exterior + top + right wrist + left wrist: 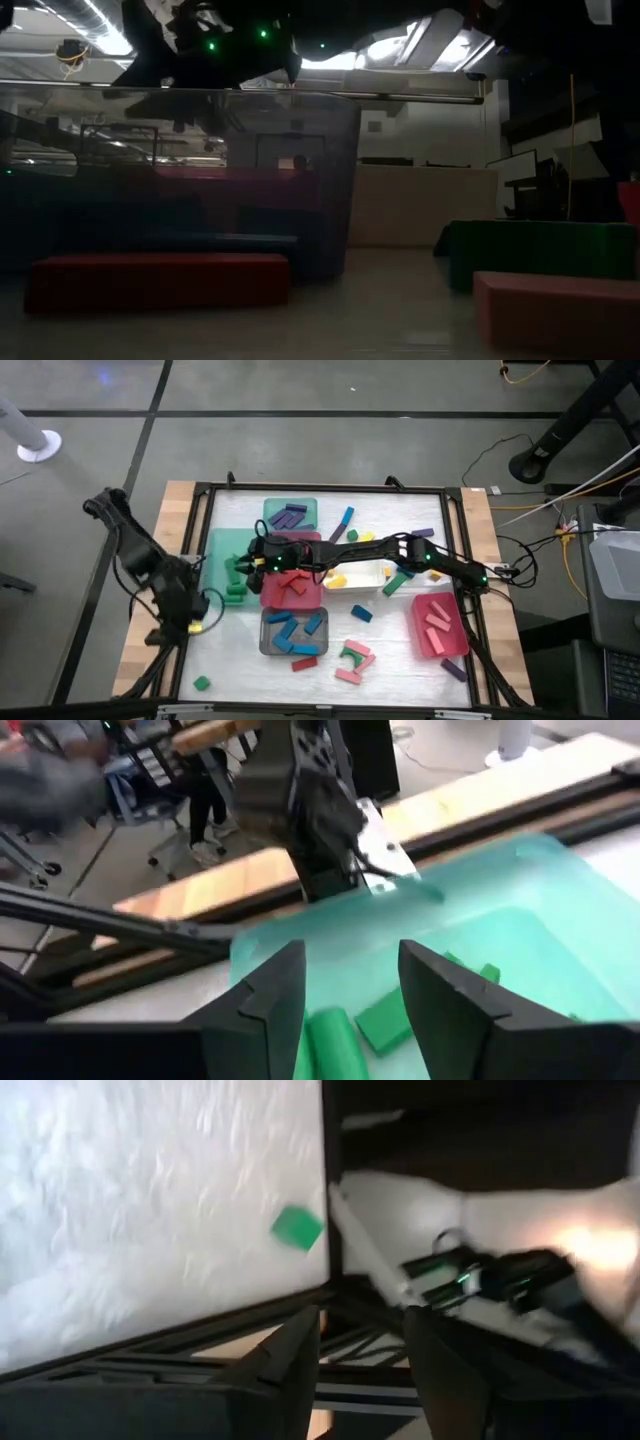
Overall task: Sort blocks
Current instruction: Put the green block into the bottom green bin
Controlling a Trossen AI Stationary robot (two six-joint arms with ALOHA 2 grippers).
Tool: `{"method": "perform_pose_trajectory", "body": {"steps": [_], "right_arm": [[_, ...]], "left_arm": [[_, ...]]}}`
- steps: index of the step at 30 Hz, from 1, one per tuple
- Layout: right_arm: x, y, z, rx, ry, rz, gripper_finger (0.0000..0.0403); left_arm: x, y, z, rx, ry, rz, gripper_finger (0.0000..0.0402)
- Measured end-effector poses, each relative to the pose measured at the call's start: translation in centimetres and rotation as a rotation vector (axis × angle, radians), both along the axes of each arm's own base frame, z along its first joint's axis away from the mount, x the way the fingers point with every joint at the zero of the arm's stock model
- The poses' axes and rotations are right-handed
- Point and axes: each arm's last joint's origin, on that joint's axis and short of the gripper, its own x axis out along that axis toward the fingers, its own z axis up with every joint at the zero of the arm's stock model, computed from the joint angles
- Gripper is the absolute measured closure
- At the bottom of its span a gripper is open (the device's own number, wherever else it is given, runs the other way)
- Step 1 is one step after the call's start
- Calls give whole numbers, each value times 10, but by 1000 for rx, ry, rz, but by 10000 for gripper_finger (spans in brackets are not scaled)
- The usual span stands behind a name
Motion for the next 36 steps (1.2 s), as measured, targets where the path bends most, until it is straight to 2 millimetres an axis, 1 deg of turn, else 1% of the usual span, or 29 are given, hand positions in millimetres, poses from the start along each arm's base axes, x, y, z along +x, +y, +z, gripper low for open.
{"method": "perform_pose_trajectory", "body": {"steps": [2, 6, 9, 11, 13, 14, 18, 21, 25, 30, 34, 36], "right_arm": [[1, 0, 9, 1, -25, 3, 240], [2, 0, 33, -10, -92, 24, 240], [2, 0, 49, -45, -131, 33, 240], [2, 0, 62, -49, -169, 32, 240], [2, 0, 73, -50, -210, 32, 240], [1, 0, 76, -51, -225, 31, 240], [0, 1, 81, -51, -257, 32, 240], [-1, 2, 86, -46, -267, 35, 240], [-3, 6, 89, -34, -275, 81, 240], [-3, 14, 89, -24, -275, 130, 240], [-3, 21, 89, -22, -274, 146, 240], [-3, 20, 89, -22, -276, 146, 240]], "left_arm": [[3, -13, -8, 53, 13, -57, 265], [6, -40, -28, 167, 63, -140, 265], [9, -57, -44, 230, 147, -122, 265], [12, -68, -52, 237, 180, -94, 265], [14, -79, -57, 224, 173, -85, 265], [16, -85, -60, 217, 152, -85, 265], [20, -108, -72, 217, 19, -132, 265], [21, -123, -84, 238, -67, -208, 265], [18, -138, -104, 288, -100, -313, 265], [12, -147, -125, 355, -86, -397, 265], [11, -149, -128, 361, -60, -369, 265], [11, -149, -128, 359, -49, -352, 265]]}}
